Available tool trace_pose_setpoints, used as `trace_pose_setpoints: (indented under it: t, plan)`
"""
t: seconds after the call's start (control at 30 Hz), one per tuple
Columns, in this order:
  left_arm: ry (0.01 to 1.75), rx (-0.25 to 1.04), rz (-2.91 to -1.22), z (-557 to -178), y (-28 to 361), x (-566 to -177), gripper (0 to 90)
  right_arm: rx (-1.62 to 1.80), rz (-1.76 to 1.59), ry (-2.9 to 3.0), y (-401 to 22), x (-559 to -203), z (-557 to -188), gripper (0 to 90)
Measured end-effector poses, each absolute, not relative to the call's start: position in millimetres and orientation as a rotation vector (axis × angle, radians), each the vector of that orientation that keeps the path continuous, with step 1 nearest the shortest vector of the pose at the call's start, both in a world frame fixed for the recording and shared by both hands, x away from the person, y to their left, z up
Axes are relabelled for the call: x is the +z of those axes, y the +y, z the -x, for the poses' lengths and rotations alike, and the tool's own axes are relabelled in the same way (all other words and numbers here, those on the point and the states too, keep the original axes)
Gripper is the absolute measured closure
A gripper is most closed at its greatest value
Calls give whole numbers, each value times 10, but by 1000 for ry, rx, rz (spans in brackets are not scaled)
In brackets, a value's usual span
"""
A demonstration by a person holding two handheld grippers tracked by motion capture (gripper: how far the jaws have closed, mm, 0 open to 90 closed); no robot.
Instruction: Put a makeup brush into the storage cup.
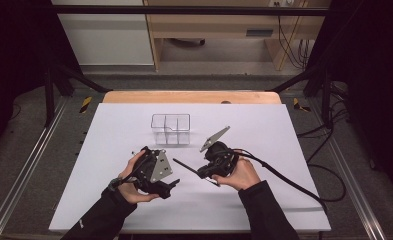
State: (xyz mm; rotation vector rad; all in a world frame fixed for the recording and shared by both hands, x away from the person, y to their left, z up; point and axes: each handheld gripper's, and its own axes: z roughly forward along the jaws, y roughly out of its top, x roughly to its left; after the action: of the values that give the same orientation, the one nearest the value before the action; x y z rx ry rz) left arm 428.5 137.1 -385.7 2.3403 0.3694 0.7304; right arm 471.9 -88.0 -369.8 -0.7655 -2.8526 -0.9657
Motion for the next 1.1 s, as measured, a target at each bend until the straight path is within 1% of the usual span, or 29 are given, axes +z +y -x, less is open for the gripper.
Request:
trace_pose_setpoints:
  t: [0.53, 0.73, 1.07, 1.1]
  plan:
    - [217, 783, -2390, -4212, 1251, -3903, 114, -959, 715, -2828, -825, -3777, -4712, 844]
    - [131, 840, -2411, -4197, 1204, -3943, 139, -947, 705, -2819, -798, -3811, -4714, 844]
    - [45, 882, -2463, -4152, 1152, -4015, 211, -923, 679, -2811, -758, -3867, -4710, 844]
    - [27, 855, -2472, -4152, 1143, -4031, 226, -921, 677, -2810, -756, -3869, -4710, 844]
